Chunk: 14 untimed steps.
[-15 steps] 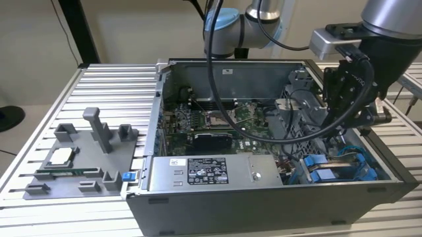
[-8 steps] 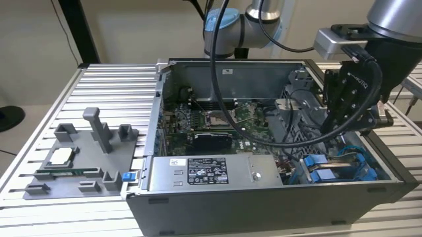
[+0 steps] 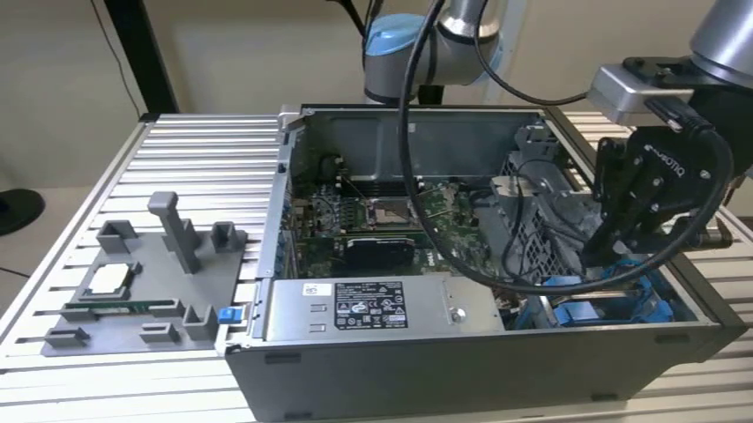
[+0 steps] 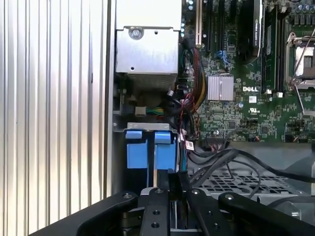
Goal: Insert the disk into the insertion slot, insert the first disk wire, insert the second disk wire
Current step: 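Insert the first disk wire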
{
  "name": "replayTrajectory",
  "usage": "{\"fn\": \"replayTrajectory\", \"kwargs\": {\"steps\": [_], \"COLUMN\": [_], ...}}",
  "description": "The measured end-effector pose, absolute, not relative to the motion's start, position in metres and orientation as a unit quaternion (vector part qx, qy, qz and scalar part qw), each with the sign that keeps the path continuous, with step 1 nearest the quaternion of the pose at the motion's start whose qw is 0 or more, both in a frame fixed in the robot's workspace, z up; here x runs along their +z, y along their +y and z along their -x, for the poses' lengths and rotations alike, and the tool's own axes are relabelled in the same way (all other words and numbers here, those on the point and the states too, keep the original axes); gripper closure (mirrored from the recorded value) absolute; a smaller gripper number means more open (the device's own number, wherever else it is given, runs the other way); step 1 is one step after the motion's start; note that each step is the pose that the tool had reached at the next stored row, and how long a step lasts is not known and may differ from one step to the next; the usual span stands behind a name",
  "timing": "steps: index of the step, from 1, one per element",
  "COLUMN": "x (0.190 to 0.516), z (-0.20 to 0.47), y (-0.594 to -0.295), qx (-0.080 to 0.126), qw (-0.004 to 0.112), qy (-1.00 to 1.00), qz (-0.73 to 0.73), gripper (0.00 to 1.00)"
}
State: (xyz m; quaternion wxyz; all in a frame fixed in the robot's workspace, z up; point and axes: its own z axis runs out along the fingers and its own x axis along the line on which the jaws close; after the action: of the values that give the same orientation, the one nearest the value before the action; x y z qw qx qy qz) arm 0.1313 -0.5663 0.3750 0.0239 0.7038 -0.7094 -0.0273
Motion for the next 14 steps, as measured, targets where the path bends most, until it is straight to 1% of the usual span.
{"fn": "replayTrajectory", "kwargs": {"steps": [8,14], "x": [0.372,0.371], "z": [-0.148,-0.154], "y": [-0.581,-0.585], "qx": [-0.036,-0.041], "qw": [0.03,0.035], "qy": [-0.709,-0.709], "qz": [-0.704,-0.703], "gripper": [1.0,1.0]}}
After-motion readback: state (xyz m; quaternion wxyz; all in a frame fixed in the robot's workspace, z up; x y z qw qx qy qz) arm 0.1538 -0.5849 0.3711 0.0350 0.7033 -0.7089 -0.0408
